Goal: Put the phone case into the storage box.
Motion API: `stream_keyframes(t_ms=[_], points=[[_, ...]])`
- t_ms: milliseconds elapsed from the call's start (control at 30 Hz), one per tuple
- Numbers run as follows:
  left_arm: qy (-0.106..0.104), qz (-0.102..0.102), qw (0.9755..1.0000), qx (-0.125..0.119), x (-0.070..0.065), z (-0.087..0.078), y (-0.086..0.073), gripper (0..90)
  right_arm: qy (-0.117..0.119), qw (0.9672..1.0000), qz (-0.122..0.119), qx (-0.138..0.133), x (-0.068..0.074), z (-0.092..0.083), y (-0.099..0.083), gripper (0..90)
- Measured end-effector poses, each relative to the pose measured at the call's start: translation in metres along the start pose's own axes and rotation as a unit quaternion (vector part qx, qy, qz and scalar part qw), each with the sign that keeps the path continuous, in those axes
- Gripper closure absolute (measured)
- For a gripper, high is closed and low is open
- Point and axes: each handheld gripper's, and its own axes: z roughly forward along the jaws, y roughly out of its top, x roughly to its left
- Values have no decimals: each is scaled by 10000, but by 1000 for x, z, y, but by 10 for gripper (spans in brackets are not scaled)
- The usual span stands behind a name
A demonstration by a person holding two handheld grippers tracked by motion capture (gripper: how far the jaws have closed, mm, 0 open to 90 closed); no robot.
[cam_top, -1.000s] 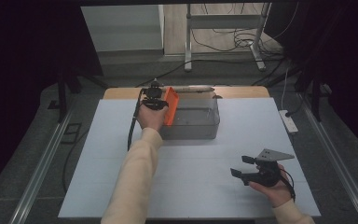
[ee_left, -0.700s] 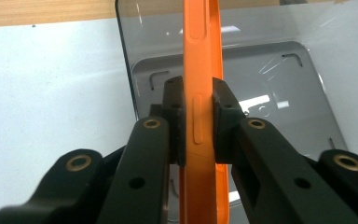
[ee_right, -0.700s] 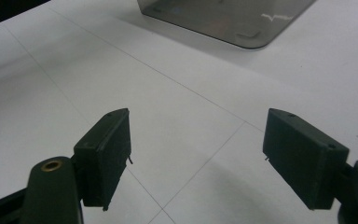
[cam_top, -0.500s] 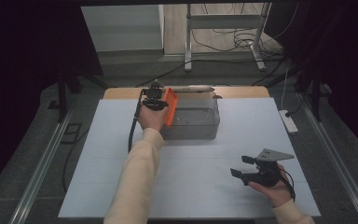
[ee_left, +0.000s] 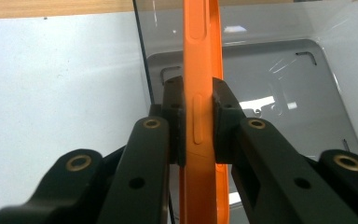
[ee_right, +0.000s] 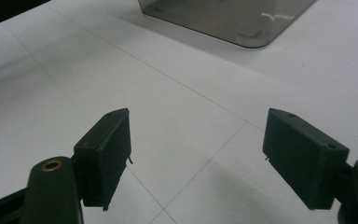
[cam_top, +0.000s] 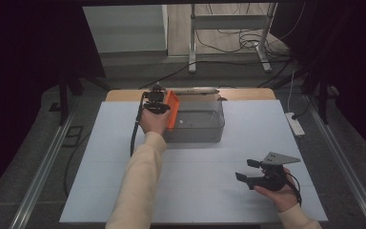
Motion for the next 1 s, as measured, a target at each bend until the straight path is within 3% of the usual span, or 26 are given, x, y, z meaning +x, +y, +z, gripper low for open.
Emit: stream_keyframes(t_ms=[1000], points=[[11,18,10000,-6,-2,7,-4,794,5,10000,2,-13,0,0,0,235]])
